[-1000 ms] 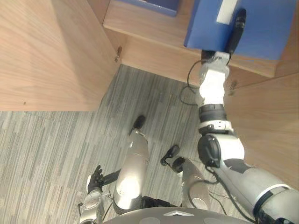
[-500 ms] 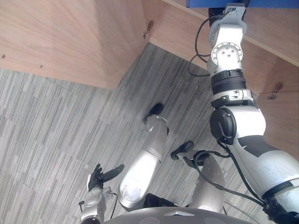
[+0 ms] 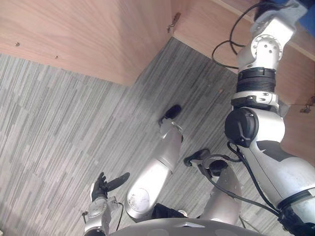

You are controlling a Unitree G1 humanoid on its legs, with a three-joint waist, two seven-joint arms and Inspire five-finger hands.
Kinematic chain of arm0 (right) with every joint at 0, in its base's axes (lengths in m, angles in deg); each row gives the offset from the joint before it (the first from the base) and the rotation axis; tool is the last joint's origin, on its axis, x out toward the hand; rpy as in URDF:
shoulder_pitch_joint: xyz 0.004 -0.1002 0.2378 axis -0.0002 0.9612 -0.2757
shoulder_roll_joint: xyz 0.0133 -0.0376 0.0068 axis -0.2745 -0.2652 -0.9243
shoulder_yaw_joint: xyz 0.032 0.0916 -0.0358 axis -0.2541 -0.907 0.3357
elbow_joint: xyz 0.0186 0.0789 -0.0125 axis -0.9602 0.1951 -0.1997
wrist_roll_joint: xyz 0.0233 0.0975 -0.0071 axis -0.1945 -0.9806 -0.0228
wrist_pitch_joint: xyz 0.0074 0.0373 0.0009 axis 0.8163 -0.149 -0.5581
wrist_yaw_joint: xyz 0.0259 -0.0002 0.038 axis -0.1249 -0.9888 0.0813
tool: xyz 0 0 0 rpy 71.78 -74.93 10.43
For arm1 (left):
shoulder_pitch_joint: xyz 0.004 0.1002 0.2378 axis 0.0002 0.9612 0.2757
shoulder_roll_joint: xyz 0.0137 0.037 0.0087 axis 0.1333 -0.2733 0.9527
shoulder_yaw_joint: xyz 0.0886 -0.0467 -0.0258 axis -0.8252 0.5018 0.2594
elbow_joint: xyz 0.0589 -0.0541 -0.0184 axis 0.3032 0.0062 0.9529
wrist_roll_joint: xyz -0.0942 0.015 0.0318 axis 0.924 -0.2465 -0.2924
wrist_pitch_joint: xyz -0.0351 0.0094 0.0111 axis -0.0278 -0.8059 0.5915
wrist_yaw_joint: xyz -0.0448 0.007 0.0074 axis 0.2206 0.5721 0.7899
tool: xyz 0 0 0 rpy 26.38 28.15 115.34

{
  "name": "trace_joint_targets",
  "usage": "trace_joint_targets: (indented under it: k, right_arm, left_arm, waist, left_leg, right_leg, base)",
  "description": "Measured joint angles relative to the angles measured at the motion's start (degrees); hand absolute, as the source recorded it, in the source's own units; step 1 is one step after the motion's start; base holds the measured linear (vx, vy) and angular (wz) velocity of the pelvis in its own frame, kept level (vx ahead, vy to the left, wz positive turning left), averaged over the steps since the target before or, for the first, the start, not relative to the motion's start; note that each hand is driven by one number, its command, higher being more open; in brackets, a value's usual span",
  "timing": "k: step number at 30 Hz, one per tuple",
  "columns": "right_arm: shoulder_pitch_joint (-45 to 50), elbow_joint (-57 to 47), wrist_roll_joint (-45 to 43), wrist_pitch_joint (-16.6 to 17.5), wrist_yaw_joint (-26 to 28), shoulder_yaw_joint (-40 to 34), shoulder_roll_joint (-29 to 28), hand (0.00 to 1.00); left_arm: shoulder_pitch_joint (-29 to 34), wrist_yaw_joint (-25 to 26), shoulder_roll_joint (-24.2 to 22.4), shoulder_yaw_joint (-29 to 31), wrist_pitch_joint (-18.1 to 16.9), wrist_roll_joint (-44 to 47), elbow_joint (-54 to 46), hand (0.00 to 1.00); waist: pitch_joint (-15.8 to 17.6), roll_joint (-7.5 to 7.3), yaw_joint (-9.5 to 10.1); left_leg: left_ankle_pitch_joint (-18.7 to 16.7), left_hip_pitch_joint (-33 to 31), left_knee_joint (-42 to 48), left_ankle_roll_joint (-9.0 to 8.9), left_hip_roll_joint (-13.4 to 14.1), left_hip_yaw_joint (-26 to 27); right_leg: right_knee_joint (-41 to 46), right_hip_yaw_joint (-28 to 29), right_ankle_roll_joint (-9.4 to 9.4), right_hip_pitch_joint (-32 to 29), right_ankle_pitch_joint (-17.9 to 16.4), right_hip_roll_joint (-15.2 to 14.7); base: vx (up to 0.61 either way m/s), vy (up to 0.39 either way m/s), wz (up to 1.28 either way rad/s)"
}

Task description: Walk over to the cabinet, pick up the folder, carry it to the office cabinet, place the folder inside the office cabinet, then close the office cabinet door

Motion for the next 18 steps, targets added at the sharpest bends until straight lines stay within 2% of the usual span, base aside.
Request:
trace_joint_targets:
  k: [4,8,15,18]
  right_arm:
    - [0.01,-0.87,0.02,1.58,-0.89,-1.68,2.95,0.00]
    - [0.02,-0.87,0.03,1.55,-1.44,-2.34,5.84,0.00]
    - [0.00,-0.81,0.39,-1.19,-1.47,-1.74,11.19,0.00]
    - [-0.04,-0.45,0.66,-2.44,-1.47,0.13,12.15,0.00]
  left_arm:
    - [0.00,0.01,0.00,0.03,0.02,-0.02,0.14,1.00]
    - [0.00,0.01,0.00,0.09,0.03,-0.02,0.26,1.00]
    - [0.00,0.01,-0.10,0.52,0.00,1.46,0.71,1.00]
    - [0.00,0.08,-0.75,2.61,0.00,1.48,1.49,1.00]
  waist:
    - [-0.02,0.05,-0.05]
    - [-0.03,0.09,-0.42]
    - [-0.03,0.09,-0.80]
    - [-0.03,0.09,-1.70]
  left_leg:
    - [0.00,-0.16,-0.08,0.00,-0.40,-0.01]
    - [-0.02,-0.16,-0.18,0.00,-0.63,0.00]
    - [0.50,-0.12,-1.26,0.57,-0.67,0.17]
    - [0.52,-0.14,-1.44,0.59,-0.65,0.26]
  right_leg:
    - [0.12,-0.05,0.31,-0.13,-0.20,-0.42]
    - [-0.02,-0.02,0.35,-0.13,-0.22,-0.62]
    - [-0.70,-0.04,0.37,-0.28,-0.21,-0.80]
    - [-0.96,-0.02,0.39,-0.32,-0.20,-0.83]
  base:
    - [0.00,-0.002,0.04]
    - [0.00,0.000,0.00]
    - [0.00,0.000,0.00]
    - [0.00,0.000,0.00]
